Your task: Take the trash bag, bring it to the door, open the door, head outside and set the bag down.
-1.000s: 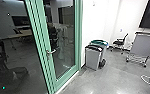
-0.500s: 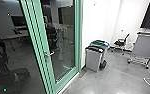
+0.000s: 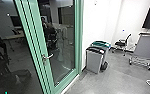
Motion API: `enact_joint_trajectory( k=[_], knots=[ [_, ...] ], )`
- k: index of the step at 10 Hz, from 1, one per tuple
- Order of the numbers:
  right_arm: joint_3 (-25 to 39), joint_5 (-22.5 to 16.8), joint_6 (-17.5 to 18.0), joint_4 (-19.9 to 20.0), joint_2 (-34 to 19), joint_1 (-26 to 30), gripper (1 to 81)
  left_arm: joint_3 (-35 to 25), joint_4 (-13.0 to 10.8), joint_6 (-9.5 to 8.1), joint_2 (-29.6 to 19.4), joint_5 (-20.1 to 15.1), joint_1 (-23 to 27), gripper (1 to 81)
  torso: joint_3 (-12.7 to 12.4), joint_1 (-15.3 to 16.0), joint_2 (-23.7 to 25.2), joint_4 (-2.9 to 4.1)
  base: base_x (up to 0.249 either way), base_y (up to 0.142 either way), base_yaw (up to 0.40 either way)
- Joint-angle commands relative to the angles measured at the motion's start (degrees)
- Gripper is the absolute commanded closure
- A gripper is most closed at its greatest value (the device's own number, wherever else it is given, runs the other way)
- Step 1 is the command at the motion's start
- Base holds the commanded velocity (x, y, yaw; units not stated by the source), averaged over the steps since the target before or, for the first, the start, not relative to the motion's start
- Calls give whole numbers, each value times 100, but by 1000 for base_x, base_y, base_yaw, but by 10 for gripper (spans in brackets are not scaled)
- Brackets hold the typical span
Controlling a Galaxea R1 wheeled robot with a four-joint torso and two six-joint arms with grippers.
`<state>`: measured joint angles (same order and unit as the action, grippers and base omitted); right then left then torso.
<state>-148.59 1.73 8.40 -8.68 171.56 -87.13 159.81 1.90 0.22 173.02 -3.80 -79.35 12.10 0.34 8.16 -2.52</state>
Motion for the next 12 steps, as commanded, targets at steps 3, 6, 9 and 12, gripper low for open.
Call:
enact_joint_trajectory(
  k=[3,6,9,12],
  knots=[
    [51,-296,-23,-125,38,235,10,16,-32,48,-22,-332,328,811,0,0,0,0,155,0,0],
    [51,-296,-14,-160,48,208,10,16,-32,48,14,-323,328,811,0,0,0,0,155,0,0],
    [51,-287,-14,-160,48,173,10,16,-32,48,22,-332,328,811,0,0,0,0,155,0,0],
    [51,-287,-14,-160,74,181,10,16,-32,48,22,-331,328,811,0,0,0,0,155,0,0]
  ],
)
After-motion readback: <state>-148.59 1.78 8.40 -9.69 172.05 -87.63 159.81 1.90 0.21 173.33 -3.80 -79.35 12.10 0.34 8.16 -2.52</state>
